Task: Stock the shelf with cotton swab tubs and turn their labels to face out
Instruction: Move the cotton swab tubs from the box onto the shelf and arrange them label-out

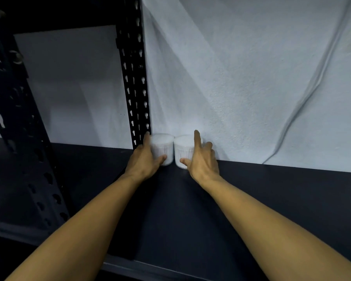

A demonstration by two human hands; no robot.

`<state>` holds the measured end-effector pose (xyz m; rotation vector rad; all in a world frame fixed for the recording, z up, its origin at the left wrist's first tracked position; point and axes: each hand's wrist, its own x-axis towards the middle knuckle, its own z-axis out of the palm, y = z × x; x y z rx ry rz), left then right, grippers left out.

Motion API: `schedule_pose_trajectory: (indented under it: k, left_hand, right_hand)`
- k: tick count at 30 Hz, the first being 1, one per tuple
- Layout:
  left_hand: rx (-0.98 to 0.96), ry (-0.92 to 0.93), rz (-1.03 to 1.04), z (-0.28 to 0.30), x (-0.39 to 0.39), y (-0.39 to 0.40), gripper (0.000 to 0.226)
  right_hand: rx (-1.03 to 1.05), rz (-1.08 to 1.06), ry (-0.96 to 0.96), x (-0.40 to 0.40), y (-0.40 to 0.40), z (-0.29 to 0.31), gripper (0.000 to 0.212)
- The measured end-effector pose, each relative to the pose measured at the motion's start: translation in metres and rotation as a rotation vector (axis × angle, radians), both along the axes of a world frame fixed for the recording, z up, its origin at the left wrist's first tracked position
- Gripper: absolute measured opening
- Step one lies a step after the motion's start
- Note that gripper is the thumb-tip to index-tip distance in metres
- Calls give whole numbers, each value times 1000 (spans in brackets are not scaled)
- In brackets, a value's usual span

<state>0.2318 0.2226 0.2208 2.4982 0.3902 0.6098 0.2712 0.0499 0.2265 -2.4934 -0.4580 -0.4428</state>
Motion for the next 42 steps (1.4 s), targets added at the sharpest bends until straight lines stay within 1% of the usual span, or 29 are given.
schedule_pose_trajectory:
  k: [4,6,8,11,13,16,22,25,27,29,32,34,38,42]
  left_hand:
    - [132,-17,5,13,-27,-21,84]
    - [209,3,-17,20,-45,-36,79]
    - [268,6,-48,26,-64,-53,76]
    - [303,-7,-111,34,-96,-83,72]
    - [314,-30,-152,37,-119,-105,70]
    - [303,-75,-191,36,-153,-141,66]
    - [343,-169,-277,13,-216,-217,57]
    - [362,-264,-320,-8,-244,-248,50]
    - [372,-319,-356,-27,-259,-265,46]
    - [373,-327,-399,-52,-266,-280,43]
    - [369,-219,-464,-95,-268,-297,42]
    - [368,-97,-498,-125,-263,-306,43]
    - [340,254,-543,-186,-254,-329,62]
    - [266,538,-582,-248,-249,-355,84]
  right_hand:
    - [-19,-28,34,-18,-18,5,79]
    - [-64,-39,2,-32,-32,7,71]
    - [-103,-37,-38,-49,-50,9,67]
    - [-155,-2,-80,-80,-83,13,64]
    - [-195,19,-129,-103,-109,14,58]
    - [-206,33,-176,-138,-152,14,55]
    - [-165,36,-286,-209,-228,-1,50]
    - [-123,44,-373,-240,-260,-23,44]
    - [-134,54,-405,-256,-282,-42,39]
    - [-141,74,-407,-266,-303,-67,36]
    - [-169,80,-315,-273,-330,-116,33]
    - [-214,80,-216,-271,-347,-150,33]
    - [-305,43,67,-266,-377,-220,35]
    - [-381,-9,358,-266,-396,-274,49]
